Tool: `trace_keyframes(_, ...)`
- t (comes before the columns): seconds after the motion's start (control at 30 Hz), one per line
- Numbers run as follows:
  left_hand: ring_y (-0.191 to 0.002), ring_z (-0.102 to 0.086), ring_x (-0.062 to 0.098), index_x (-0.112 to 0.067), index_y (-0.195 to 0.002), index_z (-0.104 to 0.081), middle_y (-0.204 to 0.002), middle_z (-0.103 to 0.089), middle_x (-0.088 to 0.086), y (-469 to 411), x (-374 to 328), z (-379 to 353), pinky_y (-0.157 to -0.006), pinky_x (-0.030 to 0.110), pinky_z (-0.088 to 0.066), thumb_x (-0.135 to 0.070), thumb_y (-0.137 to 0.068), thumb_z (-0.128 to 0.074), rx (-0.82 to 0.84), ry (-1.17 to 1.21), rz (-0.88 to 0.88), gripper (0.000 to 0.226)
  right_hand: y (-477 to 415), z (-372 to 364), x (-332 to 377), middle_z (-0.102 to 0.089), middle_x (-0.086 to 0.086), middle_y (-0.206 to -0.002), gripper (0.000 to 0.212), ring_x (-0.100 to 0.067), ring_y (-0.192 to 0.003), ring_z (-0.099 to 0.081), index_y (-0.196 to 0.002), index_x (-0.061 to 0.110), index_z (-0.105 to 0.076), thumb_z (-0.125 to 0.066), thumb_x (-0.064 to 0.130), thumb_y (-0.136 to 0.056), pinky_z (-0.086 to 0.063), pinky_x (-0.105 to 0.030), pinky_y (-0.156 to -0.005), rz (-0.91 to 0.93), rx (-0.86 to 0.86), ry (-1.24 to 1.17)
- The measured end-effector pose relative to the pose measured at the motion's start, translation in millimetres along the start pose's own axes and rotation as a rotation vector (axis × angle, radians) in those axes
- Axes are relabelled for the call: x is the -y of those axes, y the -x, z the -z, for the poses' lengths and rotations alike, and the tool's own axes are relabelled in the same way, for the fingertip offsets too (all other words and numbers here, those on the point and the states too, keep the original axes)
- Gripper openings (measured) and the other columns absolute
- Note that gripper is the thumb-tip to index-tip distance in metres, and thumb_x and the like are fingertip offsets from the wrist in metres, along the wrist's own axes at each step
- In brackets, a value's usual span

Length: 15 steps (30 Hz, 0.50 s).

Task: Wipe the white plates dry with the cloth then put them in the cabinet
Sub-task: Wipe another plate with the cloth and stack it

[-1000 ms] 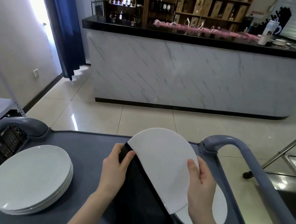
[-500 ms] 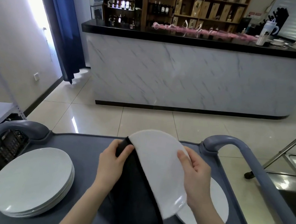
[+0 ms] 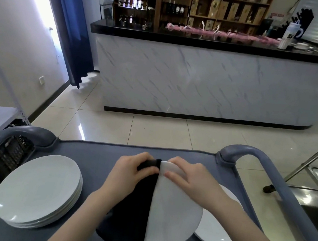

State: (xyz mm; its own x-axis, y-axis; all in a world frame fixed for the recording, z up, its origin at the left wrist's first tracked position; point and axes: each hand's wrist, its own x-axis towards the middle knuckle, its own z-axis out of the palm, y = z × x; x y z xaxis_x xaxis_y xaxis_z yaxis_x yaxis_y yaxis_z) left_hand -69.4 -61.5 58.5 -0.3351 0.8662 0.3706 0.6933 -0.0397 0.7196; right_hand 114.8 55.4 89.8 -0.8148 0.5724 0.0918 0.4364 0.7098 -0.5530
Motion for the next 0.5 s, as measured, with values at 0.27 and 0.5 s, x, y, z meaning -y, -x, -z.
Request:
trace_keyframes(0.27,-0.063,-0.053,-0.002,-0.033,-0.071,-0.056,-0.069,-0.062,-0.015,1.2,9.8,-0.4,-0.059,0.01,-0.039,-0.033,-0.087,-0.068,-0.205,0.127,0.25,0.02,1.4,-27.2,-4.2,-0.066,0.002,-0.072,0.017,-0.018,-0.07,-0.058,-0.083,0.03,-0.068,-0.059,0.038,-0.096,-0.045,-0.027,-0.065,-0.094,-0.469,-0.454)
trace_keyframes(0.5,-0.062,-0.052,-0.004,-0.023,-0.072,-0.054,-0.065,-0.061,-0.021,19.9,12.8,-16.3,-0.056,0.009,-0.038,-0.04,-0.091,-0.06,-0.402,0.22,0.497,0.026,11.0,-60.9,-0.3,-0.072,0.02,-0.088,0.017,0.0,-0.083,-0.065,-0.088,0.039,-0.069,-0.056,0.038,-0.098,-0.051,-0.029,-0.078,-0.472,-0.812,-0.852)
